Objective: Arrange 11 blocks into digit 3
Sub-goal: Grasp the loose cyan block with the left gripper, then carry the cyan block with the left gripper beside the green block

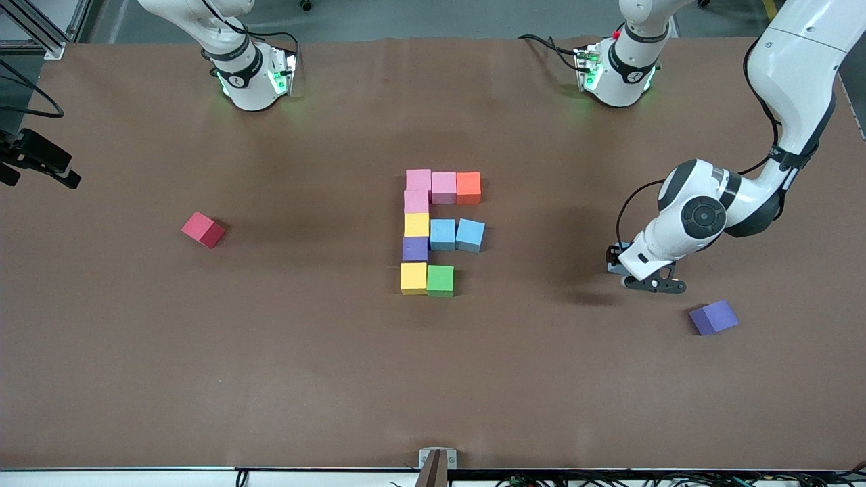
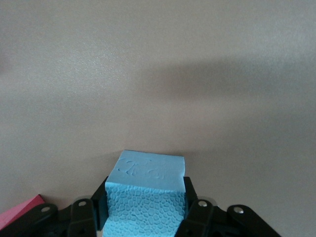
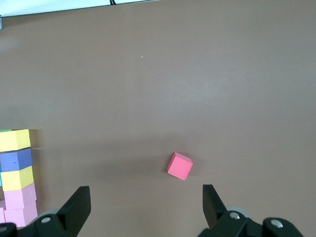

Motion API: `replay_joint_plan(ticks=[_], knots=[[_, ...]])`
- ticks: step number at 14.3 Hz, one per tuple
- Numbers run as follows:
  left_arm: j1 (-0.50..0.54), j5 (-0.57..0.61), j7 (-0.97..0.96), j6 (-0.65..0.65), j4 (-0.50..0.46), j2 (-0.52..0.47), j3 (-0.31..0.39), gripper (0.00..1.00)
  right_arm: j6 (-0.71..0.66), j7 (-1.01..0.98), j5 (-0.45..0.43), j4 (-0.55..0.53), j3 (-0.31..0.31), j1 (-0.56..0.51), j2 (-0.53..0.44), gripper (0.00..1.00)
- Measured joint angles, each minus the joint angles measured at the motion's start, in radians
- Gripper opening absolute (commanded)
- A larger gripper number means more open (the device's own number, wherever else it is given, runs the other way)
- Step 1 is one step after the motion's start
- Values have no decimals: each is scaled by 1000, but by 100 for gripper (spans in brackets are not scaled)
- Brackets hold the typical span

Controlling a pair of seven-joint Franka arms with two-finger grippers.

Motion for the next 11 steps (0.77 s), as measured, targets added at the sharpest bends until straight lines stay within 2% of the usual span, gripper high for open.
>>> replay_joint_plan(ticks=[4,11], knots=[[-39,0,-184,16,52,11,-4,31,0,0,0,0,0,0,0,100],[-182,-4,-619,-18,295,136,-4,26,0,0,0,0,0,0,0,100]])
